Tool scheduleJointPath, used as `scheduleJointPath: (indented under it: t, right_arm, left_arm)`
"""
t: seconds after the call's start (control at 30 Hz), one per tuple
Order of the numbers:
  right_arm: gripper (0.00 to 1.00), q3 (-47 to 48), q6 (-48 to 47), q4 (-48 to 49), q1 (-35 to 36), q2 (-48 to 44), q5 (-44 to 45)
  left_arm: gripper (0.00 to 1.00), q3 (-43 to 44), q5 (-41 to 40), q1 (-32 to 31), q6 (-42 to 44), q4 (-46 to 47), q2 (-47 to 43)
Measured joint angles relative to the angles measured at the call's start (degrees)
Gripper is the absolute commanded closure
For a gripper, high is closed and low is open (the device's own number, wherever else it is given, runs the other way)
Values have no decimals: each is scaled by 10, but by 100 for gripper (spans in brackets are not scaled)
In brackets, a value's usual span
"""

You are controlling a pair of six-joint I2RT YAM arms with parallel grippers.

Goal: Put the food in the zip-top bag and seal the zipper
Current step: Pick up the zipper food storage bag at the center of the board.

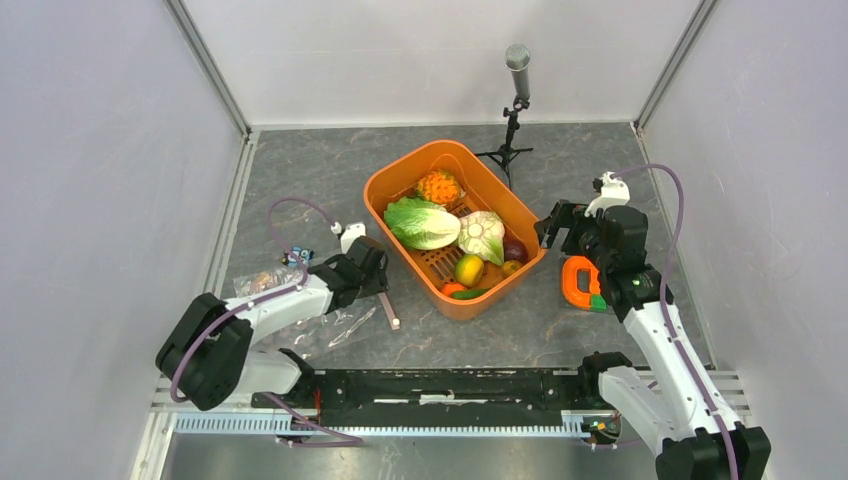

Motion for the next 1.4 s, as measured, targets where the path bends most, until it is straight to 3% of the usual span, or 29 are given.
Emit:
scheduleJointPath:
  t: [0.27,0.33,0.6,0.7,0.83,0.9,1.13,1.3,1.4]
  right_arm:
    - [2,-3,0,0,0,0,0]
    - [2,-5,0,0,0,0,0]
    - [2,-5,0,0,0,2,0]
    - [2,-5,0,0,0,3,0]
    - [2,-5,-4,1,0,5,-19]
    - [2,-5,-7,6,0,3,-35]
    - [7,-5,-29,51,0,-23,-146]
    - [12,-5,-35,98,13,-34,-235]
    - [18,4,-37,115,55,-27,-263]
  left_arm:
    - [46,-6,-60,-26,-30,9,24]
    - [54,-4,-73,-30,-33,12,31]
    - [73,0,-94,-31,-35,13,41]
    - [87,-8,-92,-31,-35,9,28]
    - [89,-25,-90,-31,-35,-7,-3]
    - [96,-28,-90,-31,-35,-9,-15]
    - [98,-28,-88,-31,-34,-21,-47]
    - [98,-28,-78,-31,-27,-38,-144]
    - [98,-20,-73,-31,-16,-48,-210]
